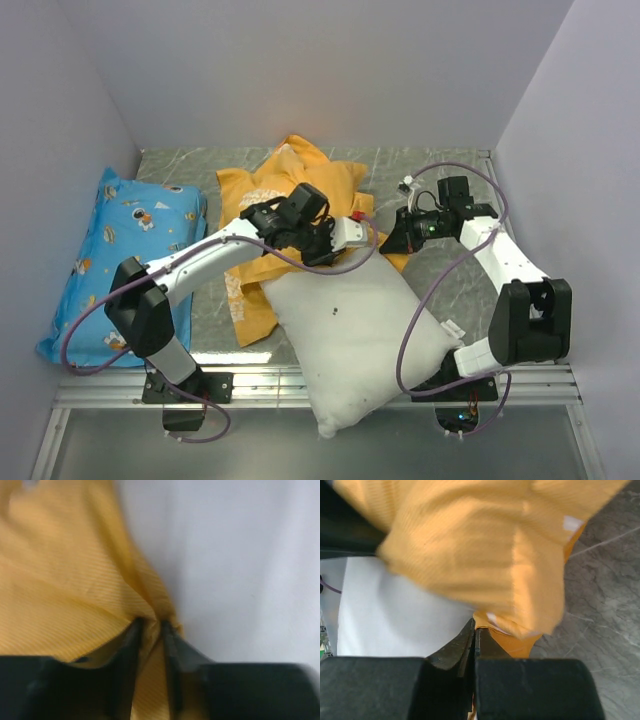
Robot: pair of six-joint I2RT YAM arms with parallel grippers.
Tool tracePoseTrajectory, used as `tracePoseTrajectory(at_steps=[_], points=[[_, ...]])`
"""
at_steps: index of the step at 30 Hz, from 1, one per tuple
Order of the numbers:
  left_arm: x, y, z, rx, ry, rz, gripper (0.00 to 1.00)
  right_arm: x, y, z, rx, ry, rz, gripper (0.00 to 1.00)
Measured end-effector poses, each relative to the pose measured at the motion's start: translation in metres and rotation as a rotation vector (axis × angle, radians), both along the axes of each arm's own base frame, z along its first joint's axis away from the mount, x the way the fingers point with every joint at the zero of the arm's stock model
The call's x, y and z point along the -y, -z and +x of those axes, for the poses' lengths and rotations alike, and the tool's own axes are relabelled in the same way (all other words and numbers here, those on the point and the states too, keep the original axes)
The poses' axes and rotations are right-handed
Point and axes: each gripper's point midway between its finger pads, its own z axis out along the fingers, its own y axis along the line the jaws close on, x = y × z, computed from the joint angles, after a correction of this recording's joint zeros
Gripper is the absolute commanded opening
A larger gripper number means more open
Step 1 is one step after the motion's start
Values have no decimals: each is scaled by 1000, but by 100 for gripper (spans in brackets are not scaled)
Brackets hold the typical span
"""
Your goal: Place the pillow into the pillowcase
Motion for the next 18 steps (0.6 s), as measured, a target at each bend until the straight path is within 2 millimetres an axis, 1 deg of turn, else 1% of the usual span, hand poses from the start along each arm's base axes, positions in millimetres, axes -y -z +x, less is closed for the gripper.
tracePoseTrajectory(at_steps=[1,2,3,5,6,7,8,9,10,11,12,13,14,15,16,17,18], points=[[-7,8,2,-35,-42,7,41,0,0,-1,3,-2,2,0],[-13,7,5,-67,-96,-6,54,0,0,-3,5,-5,5,0],[-17,2,7,-86,-138,-27,59,-1,0,-6,4,-8,8,0],[-26,-21,4,-116,-228,-94,65,-1,3,-12,-3,-13,11,0],[-32,-34,-5,-135,-266,-136,64,-1,4,-15,-10,-14,14,0],[-37,-42,-15,-151,-288,-164,61,-2,5,-18,-13,-18,17,0],[-44,-49,-30,-180,-307,-185,60,-2,7,-20,-20,-19,19,0],[-47,-49,-38,-203,-322,-192,59,-2,8,-22,-20,-21,23,0],[-50,-46,-47,-231,-334,-191,53,-3,10,-25,-23,-23,29,0],[-52,-37,-54,-275,-359,-177,50,-3,12,-28,-28,-25,34,0],[-53,-26,-56,-313,-384,-157,47,-4,14,-32,-32,-26,39,0],[-53,-10,-55,-361,-421,-126,37,-5,15,-35,-35,-29,44,0],[-52,7,-50,-402,-463,-94,32,-6,15,-38,-34,-35,49,0],[-49,26,-39,-444,-511,-63,28,-8,15,-41,-33,-41,52,0],[-47,41,-26,-480,-560,-41,21,-9,14,-44,-26,-50,55,0],[-46,54,-13,-507,-603,-20,19,-11,13,-47,-16,-58,56,0],[-45,61,2,-527,-645,-11,16,-13,12,-49,-2,-70,55,0]])
